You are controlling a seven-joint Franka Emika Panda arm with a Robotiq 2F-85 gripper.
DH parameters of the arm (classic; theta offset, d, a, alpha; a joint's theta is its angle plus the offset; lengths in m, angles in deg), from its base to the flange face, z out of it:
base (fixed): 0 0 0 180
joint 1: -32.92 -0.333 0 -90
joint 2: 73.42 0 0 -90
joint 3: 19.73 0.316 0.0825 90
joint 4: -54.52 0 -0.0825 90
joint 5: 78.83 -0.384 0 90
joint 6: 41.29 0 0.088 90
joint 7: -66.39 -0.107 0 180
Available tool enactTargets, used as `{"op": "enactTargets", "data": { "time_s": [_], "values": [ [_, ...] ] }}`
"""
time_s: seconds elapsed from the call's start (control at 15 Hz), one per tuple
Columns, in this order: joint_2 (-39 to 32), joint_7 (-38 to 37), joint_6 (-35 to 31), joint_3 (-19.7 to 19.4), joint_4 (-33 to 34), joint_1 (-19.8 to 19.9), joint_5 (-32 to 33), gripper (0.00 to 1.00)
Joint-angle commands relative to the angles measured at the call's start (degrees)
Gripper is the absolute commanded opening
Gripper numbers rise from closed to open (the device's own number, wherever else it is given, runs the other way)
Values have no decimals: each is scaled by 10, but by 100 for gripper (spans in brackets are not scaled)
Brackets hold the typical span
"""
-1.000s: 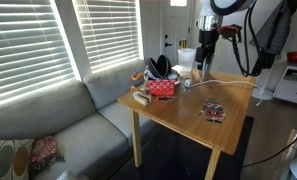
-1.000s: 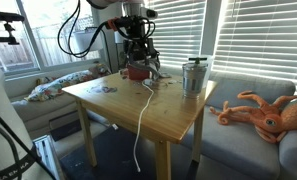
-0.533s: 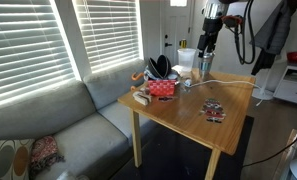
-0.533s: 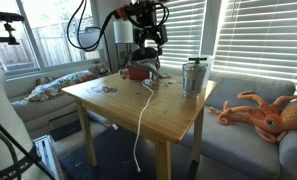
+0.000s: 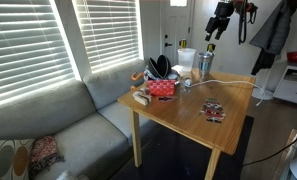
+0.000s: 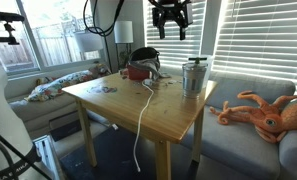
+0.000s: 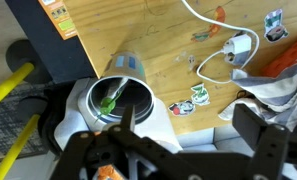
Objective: Pick up the white packet with a green lid from the silver cup and put it on the left side of the table
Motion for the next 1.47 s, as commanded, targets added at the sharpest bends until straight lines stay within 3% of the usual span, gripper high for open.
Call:
{"op": "enactTargets", "data": {
  "time_s": [0.0,0.47,0.87,1.4],
  "values": [
    [-39,-5,31,-16,46,12,-54,100],
    [-104,-60,1,-18,80,32,-106,100],
    [-150,-137,-26,-15,105,47,-89,100],
    [-177,-183,-18,-16,116,62,-78,98]
  ]
}}
